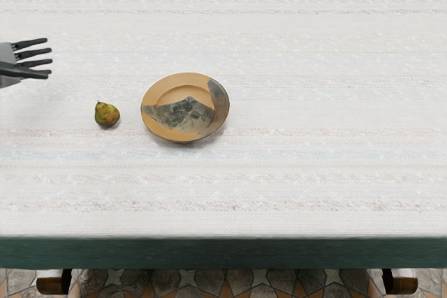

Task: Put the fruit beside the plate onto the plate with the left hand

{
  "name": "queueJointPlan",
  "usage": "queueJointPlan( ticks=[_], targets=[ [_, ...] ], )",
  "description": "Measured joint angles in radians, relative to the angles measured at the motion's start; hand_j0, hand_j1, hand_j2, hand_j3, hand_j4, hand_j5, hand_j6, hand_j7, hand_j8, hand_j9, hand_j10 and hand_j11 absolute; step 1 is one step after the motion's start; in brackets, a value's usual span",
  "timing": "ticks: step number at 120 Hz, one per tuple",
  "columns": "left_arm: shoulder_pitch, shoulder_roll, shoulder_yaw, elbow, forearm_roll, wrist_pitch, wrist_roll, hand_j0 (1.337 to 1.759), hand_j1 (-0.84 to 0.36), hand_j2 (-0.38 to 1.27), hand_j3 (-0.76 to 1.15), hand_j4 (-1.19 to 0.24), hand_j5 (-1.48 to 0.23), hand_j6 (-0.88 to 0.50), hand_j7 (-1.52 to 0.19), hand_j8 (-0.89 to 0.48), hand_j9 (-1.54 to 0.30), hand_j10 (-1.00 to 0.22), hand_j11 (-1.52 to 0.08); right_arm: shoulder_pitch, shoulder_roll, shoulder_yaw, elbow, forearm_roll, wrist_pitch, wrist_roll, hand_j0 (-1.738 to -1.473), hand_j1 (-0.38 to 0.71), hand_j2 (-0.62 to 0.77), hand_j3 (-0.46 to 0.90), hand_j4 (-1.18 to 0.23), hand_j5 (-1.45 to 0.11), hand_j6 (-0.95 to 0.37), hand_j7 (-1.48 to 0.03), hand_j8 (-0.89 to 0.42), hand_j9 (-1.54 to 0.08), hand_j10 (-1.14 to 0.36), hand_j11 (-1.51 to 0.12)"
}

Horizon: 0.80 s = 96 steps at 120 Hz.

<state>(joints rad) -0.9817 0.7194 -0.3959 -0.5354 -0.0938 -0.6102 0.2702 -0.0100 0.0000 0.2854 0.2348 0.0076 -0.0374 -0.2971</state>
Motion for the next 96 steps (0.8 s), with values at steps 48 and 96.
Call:
queueJointPlan(
  ticks=[48, 96],
  targets=[
    [-0.194, -0.179, 0.097, -0.001, 0.432, -0.001, 0.081, 1.658, 0.31, 0.01, 0.0, -0.03, -0.04, -0.03, -0.04, -0.03, -0.04, -0.03, -0.04, 0.003, 0.0, 0.0, 0.0, 0.0, 0.005, 0.0, -1.658, -0.35, 0.0, 0.0, 0.0, 0.0, 0.0, 0.0, 0.0, 0.0, 0.0, 0.0],
    [-0.256, -0.305, 0.304, -0.098, 0.833, 0.43, 0.085, 1.658, 0.31, 0.01, 0.0, -0.04, -0.05, -0.04, -0.05, -0.04, -0.05, -0.04, -0.05, 0.004, 0.0, 0.001, 0.0, 0.0, 0.005, 0.0, -1.658, -0.35, 0.0, 0.0, 0.0, 0.0, 0.0, 0.0, 0.0, 0.0, 0.0, 0.0]
  ],
)
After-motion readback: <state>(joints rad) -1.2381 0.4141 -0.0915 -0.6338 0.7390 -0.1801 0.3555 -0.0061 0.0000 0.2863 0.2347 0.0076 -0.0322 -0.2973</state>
